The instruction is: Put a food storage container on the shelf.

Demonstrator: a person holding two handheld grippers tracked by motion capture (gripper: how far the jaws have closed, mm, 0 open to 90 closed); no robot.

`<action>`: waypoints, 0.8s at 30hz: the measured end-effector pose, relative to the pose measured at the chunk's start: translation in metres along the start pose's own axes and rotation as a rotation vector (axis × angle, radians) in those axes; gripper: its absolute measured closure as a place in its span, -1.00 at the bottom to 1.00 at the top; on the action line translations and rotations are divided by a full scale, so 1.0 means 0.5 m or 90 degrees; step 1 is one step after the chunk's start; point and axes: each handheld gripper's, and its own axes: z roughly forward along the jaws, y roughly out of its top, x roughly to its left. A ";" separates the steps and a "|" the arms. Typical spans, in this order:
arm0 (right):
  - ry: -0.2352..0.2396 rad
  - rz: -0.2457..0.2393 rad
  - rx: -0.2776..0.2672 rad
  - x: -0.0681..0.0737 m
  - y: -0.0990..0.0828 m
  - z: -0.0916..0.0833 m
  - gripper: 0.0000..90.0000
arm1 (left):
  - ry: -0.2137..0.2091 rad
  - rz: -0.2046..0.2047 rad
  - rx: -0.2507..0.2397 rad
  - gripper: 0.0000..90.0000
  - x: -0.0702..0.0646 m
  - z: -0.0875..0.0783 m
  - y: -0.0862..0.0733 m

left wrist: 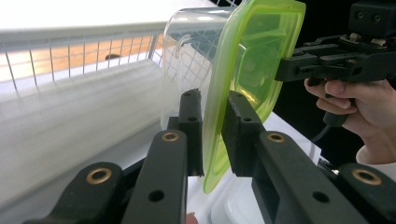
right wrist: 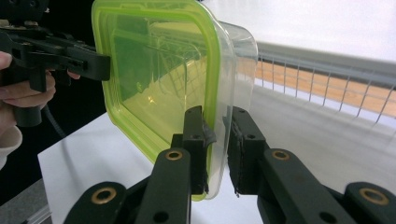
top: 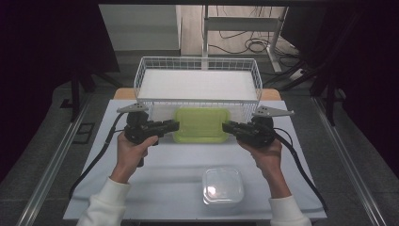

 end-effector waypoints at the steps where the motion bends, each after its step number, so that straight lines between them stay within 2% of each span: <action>1: 0.000 -0.002 -0.003 -0.001 0.005 -0.001 0.73 | 0.001 0.003 0.001 0.74 -0.001 0.000 0.005; 9: 0.000 -0.010 -0.018 -0.007 0.049 -0.007 0.73 | -0.003 0.011 -0.005 0.75 0.003 -0.006 0.055; 12: -0.003 -0.018 -0.021 -0.007 0.067 -0.008 0.73 | 0.005 0.025 -0.009 0.75 -0.001 -0.010 0.076; 19: -0.004 -0.026 -0.040 -0.011 0.113 -0.016 0.73 | 0.008 0.039 -0.022 0.75 -0.004 -0.016 0.119; 24: -0.001 -0.027 -0.047 -0.014 0.143 -0.017 0.73 | 0.007 0.039 -0.026 0.76 0.005 -0.020 0.150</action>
